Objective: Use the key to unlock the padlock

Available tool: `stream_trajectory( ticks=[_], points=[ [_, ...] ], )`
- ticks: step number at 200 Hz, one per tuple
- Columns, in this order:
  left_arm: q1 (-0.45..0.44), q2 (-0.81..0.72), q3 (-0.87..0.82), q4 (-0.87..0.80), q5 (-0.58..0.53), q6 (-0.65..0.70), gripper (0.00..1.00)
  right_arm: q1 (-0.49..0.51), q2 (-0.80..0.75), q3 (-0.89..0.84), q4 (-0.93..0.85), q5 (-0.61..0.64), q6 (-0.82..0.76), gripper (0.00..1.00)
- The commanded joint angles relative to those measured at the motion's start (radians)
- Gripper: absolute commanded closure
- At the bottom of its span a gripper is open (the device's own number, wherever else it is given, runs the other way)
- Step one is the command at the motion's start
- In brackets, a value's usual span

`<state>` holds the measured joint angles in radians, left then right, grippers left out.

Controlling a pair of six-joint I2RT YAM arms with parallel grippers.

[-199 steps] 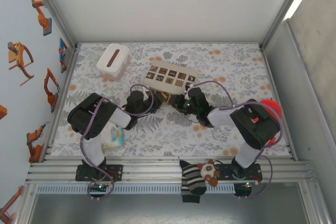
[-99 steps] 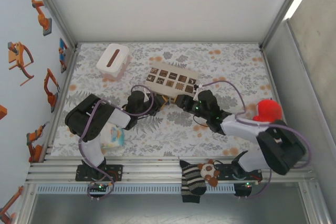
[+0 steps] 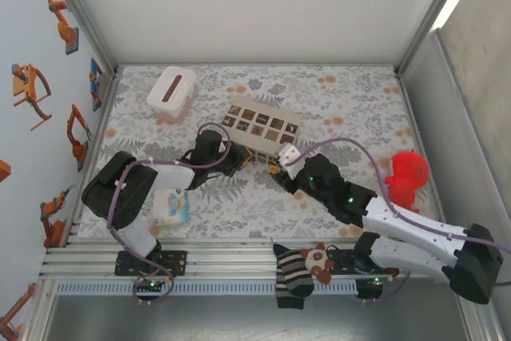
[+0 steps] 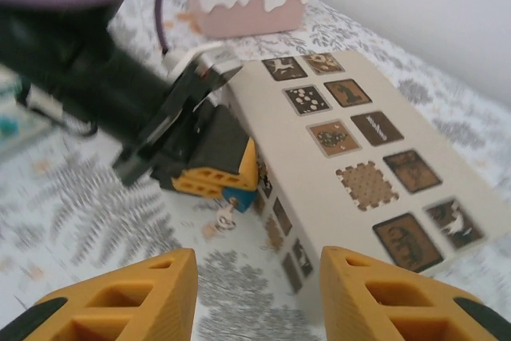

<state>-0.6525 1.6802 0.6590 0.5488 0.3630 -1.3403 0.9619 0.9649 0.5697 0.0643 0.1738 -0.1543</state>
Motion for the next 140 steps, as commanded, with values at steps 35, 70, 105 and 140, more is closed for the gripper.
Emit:
stream_trajectory(
  ticks=[35,70,105,140],
  points=[
    [0.008,-0.057,0.040,-0.070,0.013,0.015,1.00,0.063,0.166,-0.018,0.139,0.175,-0.591,0.56],
    [0.009,-0.056,0.042,-0.072,0.014,-0.025,1.00,0.063,0.279,-0.017,0.228,0.184,-0.651,0.60],
    [0.010,-0.047,0.042,-0.055,0.028,-0.076,1.00,0.063,0.367,-0.033,0.352,0.139,-0.643,0.61],
    [0.010,-0.036,0.046,-0.038,0.045,-0.108,1.00,0.054,0.449,-0.003,0.378,0.078,-0.624,0.64]
  ],
)
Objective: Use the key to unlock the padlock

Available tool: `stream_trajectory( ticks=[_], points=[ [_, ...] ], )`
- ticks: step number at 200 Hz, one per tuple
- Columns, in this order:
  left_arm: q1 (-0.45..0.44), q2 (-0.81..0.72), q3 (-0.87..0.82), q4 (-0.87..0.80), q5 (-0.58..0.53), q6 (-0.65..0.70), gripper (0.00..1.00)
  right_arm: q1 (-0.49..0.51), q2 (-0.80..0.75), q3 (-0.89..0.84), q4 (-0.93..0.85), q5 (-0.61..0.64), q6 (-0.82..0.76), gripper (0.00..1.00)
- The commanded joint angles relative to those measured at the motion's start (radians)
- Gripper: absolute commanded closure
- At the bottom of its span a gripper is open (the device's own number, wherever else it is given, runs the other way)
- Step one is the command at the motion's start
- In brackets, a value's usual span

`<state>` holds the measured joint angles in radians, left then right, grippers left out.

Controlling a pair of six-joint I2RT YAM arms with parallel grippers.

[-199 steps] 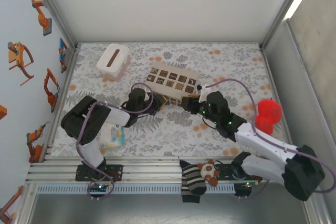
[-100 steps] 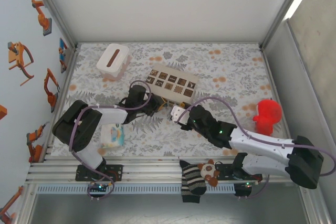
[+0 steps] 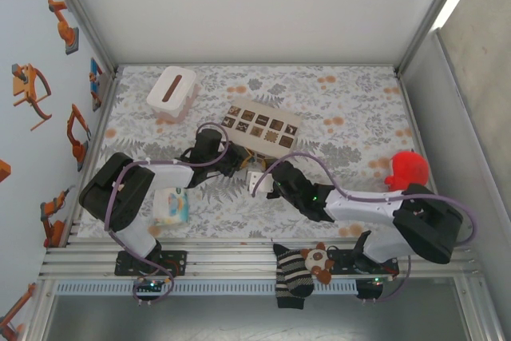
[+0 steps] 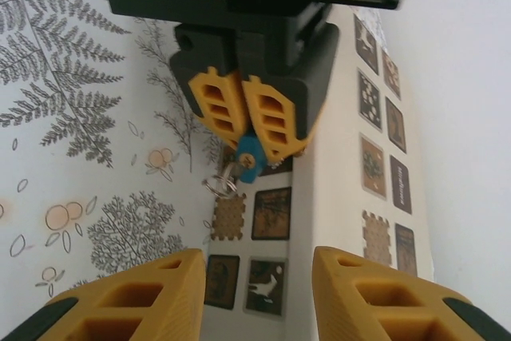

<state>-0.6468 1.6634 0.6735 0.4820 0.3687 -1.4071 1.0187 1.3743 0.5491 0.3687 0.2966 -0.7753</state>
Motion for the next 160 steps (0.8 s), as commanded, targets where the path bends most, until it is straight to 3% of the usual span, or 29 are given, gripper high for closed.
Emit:
stream_trajectory(
  ticks=[1,59,160],
  points=[
    [0.004,-0.019,0.032,0.029,0.040,-0.041,1.00,-0.005,0.042,0.018,0.074,-0.046,-0.002,0.65],
    [0.004,-0.018,0.032,0.020,0.029,-0.039,1.00,-0.047,0.111,0.063,0.086,-0.097,0.007,0.67],
    [0.007,-0.019,0.028,0.036,0.035,-0.047,1.00,-0.063,0.188,0.102,0.118,-0.082,0.005,0.74]
  ],
)
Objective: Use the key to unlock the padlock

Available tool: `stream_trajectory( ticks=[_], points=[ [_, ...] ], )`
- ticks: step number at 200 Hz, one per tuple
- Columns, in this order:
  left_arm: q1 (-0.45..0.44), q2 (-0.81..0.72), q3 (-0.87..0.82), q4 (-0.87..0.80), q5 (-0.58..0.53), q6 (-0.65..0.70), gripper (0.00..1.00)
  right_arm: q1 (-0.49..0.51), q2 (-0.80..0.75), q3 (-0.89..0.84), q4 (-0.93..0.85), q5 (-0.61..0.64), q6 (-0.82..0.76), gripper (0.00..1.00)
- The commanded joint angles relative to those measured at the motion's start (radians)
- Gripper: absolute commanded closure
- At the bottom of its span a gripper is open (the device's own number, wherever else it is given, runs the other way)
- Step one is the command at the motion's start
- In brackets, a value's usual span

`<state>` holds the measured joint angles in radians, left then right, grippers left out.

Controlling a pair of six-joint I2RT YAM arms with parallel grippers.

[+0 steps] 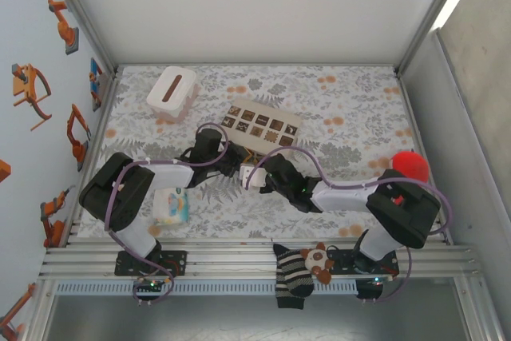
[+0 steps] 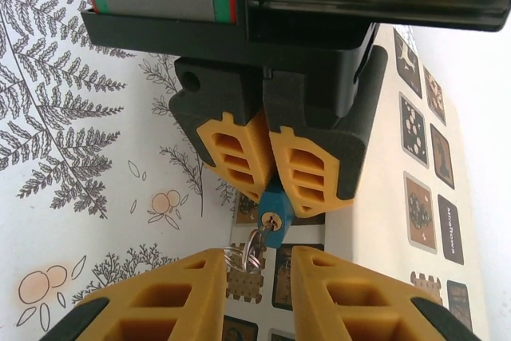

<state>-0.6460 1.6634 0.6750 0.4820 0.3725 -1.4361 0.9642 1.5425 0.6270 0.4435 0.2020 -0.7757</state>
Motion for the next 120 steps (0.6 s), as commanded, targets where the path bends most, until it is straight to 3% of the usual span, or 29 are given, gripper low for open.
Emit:
stream_trajectory(
  ticks=[1,120],
  points=[
    [0.006,-0.019,0.025,0.036,0.031,-0.018,1.00,-0.008,0.020,0.024,0.045,0.014,0.006,0.74],
    [0.007,-0.004,0.012,0.081,0.040,-0.041,1.00,-0.018,0.067,0.033,0.086,0.060,0.010,0.83]
  ],
)
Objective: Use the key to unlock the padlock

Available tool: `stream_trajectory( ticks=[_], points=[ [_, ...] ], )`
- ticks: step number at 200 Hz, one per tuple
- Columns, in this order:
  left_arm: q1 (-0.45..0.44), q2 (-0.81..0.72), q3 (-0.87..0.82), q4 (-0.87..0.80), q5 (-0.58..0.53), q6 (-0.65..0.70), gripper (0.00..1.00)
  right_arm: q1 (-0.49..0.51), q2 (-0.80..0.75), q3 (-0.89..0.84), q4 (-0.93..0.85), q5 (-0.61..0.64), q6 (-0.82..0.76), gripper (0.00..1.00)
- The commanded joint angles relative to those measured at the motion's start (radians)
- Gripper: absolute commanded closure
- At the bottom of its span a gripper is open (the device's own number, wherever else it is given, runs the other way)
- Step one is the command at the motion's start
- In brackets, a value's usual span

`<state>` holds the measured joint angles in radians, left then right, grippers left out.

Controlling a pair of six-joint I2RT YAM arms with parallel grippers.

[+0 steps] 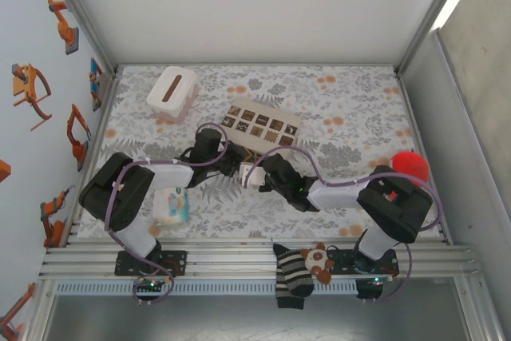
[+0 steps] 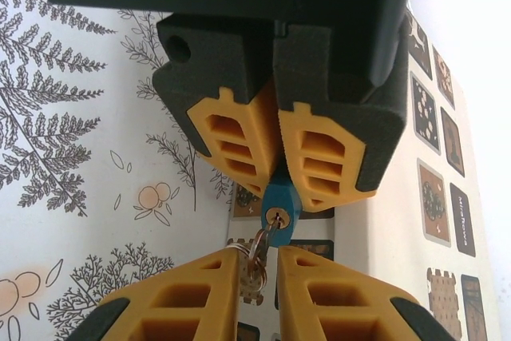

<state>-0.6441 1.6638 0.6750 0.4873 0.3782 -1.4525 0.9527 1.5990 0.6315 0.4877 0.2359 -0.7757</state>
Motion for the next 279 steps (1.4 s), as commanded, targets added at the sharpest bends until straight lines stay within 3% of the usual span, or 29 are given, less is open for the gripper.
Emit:
stream_trajectory(
  ticks=[1,155,235,256,279],
  points=[
    [0.005,-0.004,0.012,0.076,0.035,-0.025,1.00,-0.006,0.010,0.028,0.042,0.025,0.009,0.83],
    [-0.003,-0.008,0.007,0.110,0.045,-0.059,1.00,-0.007,0.043,0.029,0.108,0.093,-0.003,0.96],
    [-0.025,-0.047,0.002,0.117,0.054,-0.092,1.00,-0.014,0.118,0.049,0.208,0.126,-0.034,0.98],
    [-0.025,-0.049,-0.002,0.113,0.043,-0.083,1.00,-0.014,0.104,0.054,0.211,0.112,0.016,0.98],
    [-0.025,-0.034,-0.008,0.135,0.038,-0.087,1.00,-0.014,0.062,0.052,0.191,0.095,0.173,1.00]
  ],
)
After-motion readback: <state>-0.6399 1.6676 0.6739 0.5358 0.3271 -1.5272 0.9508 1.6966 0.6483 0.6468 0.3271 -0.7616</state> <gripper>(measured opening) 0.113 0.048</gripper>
